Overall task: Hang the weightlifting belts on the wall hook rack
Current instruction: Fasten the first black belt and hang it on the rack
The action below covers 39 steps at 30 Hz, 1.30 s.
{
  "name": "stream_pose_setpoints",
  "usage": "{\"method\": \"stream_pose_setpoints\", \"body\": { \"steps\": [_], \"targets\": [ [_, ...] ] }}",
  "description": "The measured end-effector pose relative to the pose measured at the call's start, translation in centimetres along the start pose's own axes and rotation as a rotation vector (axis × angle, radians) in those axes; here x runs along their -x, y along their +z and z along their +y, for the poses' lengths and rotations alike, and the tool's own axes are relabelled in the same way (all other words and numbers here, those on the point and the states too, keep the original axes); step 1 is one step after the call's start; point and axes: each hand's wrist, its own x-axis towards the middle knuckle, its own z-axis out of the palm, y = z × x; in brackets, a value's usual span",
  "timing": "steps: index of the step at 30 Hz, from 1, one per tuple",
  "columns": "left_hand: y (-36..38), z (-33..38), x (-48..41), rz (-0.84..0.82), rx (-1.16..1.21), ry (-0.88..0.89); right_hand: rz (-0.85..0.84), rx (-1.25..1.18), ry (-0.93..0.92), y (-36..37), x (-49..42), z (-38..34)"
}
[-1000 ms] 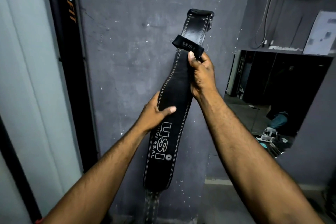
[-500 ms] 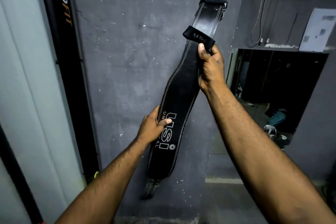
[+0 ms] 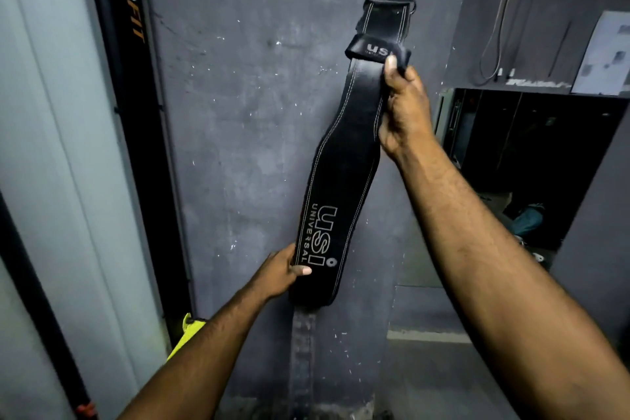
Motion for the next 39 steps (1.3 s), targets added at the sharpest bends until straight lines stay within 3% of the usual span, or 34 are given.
{"method": "stream_pose_setpoints", "body": {
  "steps": [6, 12, 15, 18, 24, 29, 32, 39],
  "targets": [
    [0.4, 1.4, 0.6, 0.018, 0.135, -0.036, 0.02, 0.05, 0.015, -0.5, 0.4, 0.4],
    [-3.2, 16.5, -2.0, 0.259, 0.499, 0.158, -0.071, 0.289, 0.11, -1.9, 3.1, 6.7],
    [-4.1, 18.5, -4.2, 0.372, 0.833, 0.074, -0.142, 0.404, 0.144, -2.6, 4.3, 8.6],
    [-3.4, 16.8, -4.6, 0.516, 0.85, 0.02, -0.217, 0.565, 0.194, -3.2, 3.7, 7.4],
    [-2.0, 16.0, -3.6, 0.362, 0.93, 0.031, -0.105, 0.623, 0.214, -4.0, 1.1, 6.5],
    [-6.4, 17.4, -5.3, 0.285, 0.842, 0.04, -0.222, 0.669, 0.345, -4.5, 2.3, 7.1],
    [-7.8, 17.0, -5.9, 0.382, 0.765, -0.031, -0.241, 0.653, 0.381, -4.0, 2.7, 7.2],
    [-10.0, 15.3, -7.6, 0.314, 0.886, -0.066, -0.306, 0.699, 0.456, -2.3, 2.9, 7.4]
  ]
}}
